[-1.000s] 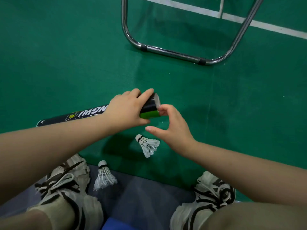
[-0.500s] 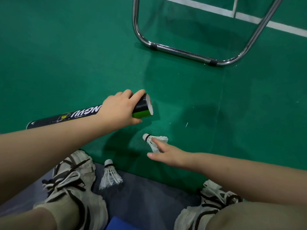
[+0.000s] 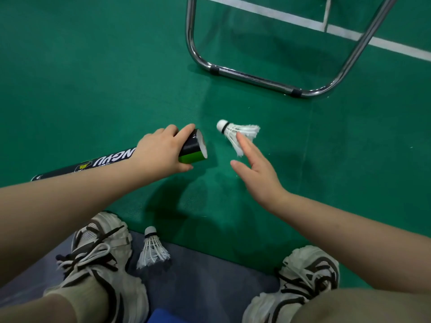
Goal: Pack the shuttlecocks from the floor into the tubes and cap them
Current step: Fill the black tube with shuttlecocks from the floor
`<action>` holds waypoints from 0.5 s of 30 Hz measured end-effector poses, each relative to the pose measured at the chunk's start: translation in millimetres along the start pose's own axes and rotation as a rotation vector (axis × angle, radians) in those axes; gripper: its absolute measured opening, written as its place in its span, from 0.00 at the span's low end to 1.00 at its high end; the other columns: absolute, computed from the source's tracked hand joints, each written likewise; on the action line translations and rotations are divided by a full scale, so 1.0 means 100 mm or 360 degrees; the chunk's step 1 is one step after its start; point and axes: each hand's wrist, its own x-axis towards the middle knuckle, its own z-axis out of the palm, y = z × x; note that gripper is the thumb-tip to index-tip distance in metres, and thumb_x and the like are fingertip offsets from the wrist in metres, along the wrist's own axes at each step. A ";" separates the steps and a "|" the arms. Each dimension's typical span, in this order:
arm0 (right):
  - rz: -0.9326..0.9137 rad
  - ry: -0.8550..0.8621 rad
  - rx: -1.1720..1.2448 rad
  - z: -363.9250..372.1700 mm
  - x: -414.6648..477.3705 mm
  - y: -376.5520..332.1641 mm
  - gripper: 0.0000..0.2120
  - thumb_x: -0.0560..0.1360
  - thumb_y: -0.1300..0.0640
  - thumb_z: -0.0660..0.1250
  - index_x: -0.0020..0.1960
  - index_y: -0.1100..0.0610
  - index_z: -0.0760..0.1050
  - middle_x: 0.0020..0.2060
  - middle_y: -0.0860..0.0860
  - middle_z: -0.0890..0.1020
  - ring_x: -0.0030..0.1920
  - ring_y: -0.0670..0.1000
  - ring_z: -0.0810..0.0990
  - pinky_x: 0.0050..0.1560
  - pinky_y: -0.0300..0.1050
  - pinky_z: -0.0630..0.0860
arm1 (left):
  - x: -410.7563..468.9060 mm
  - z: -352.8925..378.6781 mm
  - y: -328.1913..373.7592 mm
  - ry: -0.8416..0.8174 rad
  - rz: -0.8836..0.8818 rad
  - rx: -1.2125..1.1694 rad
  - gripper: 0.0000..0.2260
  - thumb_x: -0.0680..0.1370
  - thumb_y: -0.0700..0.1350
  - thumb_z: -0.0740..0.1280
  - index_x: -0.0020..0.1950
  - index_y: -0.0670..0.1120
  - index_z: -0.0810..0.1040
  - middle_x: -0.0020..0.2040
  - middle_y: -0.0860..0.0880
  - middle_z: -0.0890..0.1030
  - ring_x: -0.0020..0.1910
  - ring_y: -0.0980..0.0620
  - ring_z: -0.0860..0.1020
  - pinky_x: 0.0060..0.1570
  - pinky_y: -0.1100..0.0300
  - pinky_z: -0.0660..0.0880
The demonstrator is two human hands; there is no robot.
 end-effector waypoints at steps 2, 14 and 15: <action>-0.0090 0.0038 0.0104 -0.02 0.00 -0.10 0.26 0.76 0.59 0.62 0.73 0.54 0.61 0.66 0.40 0.62 0.69 0.38 0.58 0.68 0.28 0.50 | -0.01 0.00 0.02 0.0005 0.0008 -0.0008 0.41 0.67 0.61 0.71 0.74 0.52 0.55 0.56 0.44 0.72 0.55 0.41 0.74 0.48 0.50 0.72; -0.0294 0.0099 0.0197 -0.04 -0.08 -0.17 0.22 0.73 0.59 0.56 0.66 0.61 0.72 0.61 0.42 0.69 0.62 0.32 0.64 0.62 0.21 0.57 | 0.02 -0.05 0.18 0.0083 -0.0002 -0.0096 0.39 0.66 0.59 0.72 0.72 0.51 0.59 0.53 0.44 0.73 0.52 0.40 0.75 0.45 0.50 0.73; -0.0294 0.0105 0.0191 -0.05 -0.09 -0.16 0.22 0.74 0.59 0.56 0.66 0.61 0.71 0.61 0.42 0.69 0.62 0.32 0.64 0.62 0.21 0.57 | 0.03 -0.05 0.15 0.0083 -0.0029 -0.0117 0.39 0.66 0.59 0.72 0.72 0.52 0.58 0.54 0.44 0.73 0.53 0.40 0.75 0.46 0.49 0.73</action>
